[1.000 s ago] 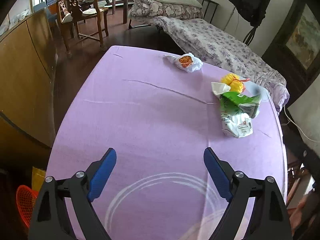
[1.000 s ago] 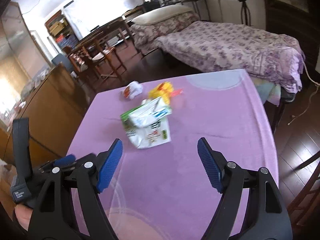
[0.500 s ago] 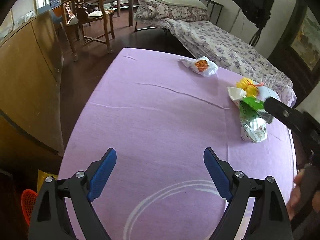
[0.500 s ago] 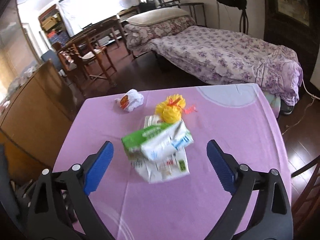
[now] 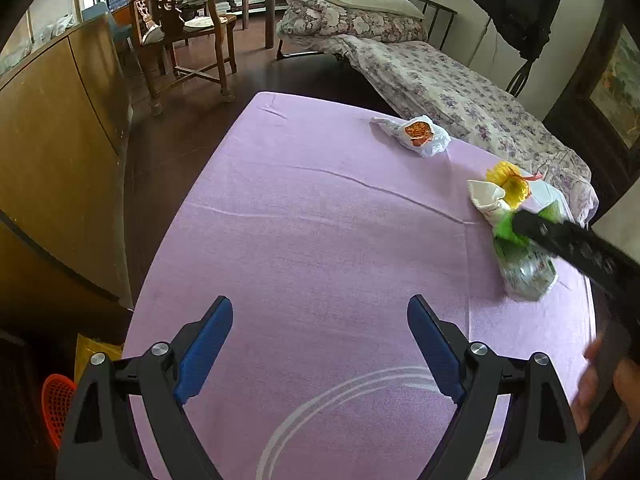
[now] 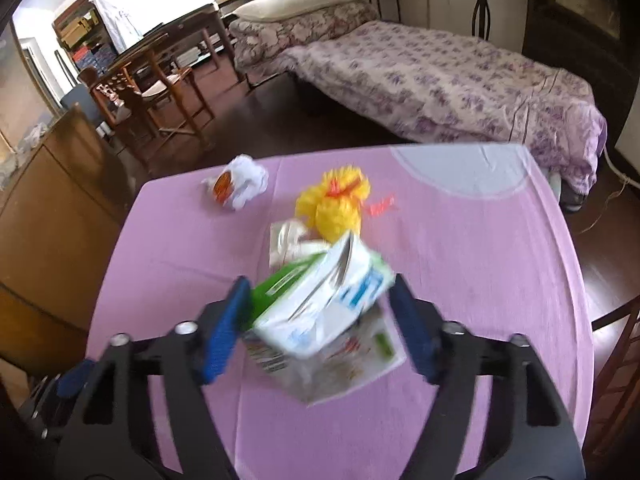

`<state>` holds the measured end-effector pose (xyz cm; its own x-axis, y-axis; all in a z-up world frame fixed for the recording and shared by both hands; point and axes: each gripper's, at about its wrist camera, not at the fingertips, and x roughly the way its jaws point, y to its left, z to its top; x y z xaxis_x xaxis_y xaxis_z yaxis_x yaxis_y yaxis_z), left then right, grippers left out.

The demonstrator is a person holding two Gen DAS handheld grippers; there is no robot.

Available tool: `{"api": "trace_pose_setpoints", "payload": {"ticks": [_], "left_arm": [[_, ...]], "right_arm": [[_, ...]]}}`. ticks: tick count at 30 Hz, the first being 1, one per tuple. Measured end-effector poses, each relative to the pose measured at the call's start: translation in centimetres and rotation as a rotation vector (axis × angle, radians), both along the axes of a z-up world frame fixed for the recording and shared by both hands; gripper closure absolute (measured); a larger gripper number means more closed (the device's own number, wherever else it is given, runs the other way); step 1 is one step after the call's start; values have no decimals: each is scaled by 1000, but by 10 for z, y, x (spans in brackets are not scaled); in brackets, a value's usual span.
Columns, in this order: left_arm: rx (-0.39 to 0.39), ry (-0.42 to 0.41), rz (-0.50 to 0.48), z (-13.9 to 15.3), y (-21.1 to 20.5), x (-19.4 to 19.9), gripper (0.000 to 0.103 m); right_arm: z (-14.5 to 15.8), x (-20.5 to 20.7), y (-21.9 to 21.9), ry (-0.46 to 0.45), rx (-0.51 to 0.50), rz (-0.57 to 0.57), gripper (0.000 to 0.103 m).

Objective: Collect trash
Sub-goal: 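Grasp the green-white snack bag with the right tool, then grasp the white plastic bag with orange snack with the left tool while the right tool holds the green-white bag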

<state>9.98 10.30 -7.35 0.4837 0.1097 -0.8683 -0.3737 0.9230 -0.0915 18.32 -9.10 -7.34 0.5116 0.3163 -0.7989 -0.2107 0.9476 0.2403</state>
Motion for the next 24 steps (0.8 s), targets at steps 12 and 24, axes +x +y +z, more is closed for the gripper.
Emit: {"api": "trace_pose_setpoints", "payload": {"ticks": [12, 24], "left_arm": [[2, 5, -10, -4, -2, 0, 16], [44, -62, -14, 15, -1, 43, 16]], "right_arm": [[17, -56, -52, 28, 60, -13, 64], [8, -62, -51, 41, 46, 68, 63]]}}
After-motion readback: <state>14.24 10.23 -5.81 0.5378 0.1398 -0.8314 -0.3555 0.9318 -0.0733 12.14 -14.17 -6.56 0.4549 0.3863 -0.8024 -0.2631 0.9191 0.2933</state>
